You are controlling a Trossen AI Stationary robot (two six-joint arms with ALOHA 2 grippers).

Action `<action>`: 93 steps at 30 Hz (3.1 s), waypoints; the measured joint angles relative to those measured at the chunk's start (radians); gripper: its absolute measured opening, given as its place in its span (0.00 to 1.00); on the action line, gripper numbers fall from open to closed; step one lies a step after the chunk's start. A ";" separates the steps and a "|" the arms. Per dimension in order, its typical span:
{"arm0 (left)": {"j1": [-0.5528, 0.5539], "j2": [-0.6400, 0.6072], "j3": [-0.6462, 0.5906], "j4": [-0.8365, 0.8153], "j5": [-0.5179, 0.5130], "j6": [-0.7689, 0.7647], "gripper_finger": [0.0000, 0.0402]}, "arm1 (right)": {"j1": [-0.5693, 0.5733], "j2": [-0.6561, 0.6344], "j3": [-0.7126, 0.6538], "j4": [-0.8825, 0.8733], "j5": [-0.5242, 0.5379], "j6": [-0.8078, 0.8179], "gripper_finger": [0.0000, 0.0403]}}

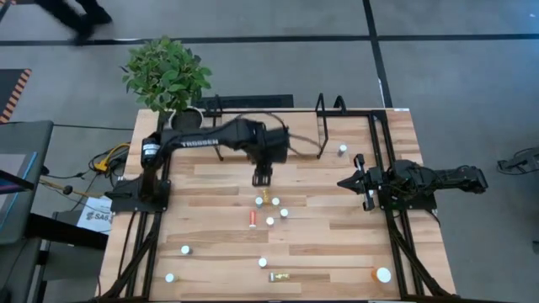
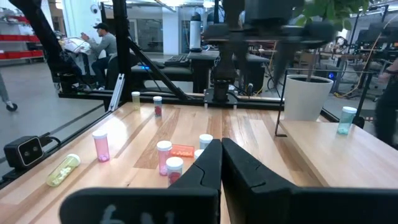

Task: Pick and place medicine bottles onto shelf by color
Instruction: Put the blue pill bottle on the shelf

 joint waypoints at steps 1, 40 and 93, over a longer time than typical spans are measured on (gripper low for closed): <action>-0.020 0.000 0.000 -0.026 0.000 -0.024 0.47 | 0.000 0.000 0.000 0.000 0.000 0.000 0.06; -0.211 -0.255 -0.705 0.579 -0.072 -0.175 0.47 | 0.000 -0.001 0.000 0.000 0.001 0.000 0.06; -0.166 -0.224 -0.848 0.830 -0.087 -0.131 0.47 | 0.000 0.000 0.000 -0.001 0.000 0.000 0.06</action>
